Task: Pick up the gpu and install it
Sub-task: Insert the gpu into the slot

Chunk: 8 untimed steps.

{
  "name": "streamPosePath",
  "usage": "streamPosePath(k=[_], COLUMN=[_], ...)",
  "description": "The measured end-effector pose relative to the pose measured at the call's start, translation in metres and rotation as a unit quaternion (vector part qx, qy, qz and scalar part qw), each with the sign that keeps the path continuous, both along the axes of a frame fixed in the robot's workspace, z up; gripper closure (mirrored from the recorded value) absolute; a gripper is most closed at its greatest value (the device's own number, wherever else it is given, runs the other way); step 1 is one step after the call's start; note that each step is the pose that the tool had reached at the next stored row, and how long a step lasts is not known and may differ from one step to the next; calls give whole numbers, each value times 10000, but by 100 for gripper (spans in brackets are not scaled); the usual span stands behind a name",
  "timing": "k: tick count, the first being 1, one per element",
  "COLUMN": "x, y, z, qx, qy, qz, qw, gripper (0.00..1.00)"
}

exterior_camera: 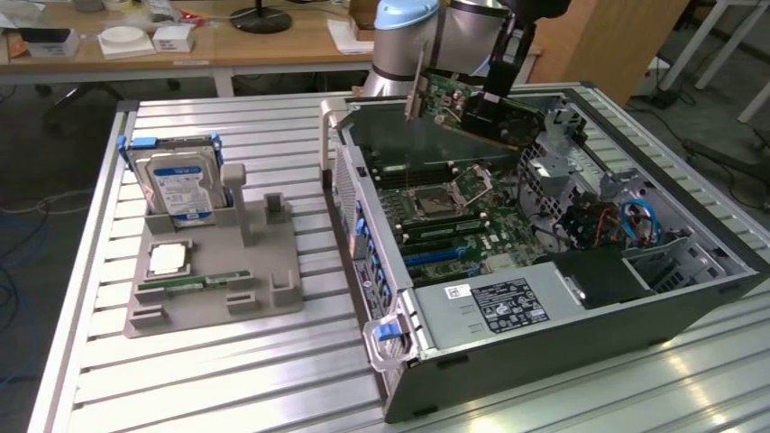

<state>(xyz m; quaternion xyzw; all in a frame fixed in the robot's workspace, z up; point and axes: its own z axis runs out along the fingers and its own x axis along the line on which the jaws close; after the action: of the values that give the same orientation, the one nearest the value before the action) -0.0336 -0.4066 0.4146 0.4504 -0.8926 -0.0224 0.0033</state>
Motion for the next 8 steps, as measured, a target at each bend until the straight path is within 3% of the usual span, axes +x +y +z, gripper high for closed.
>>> streamPosePath(k=[2,8], x=[0,-2], y=[-9,-34], z=[-3,-9], qx=[25,26], qy=[-6,-19], qz=[31,240], qw=[10000,9997], gripper=[74,74])
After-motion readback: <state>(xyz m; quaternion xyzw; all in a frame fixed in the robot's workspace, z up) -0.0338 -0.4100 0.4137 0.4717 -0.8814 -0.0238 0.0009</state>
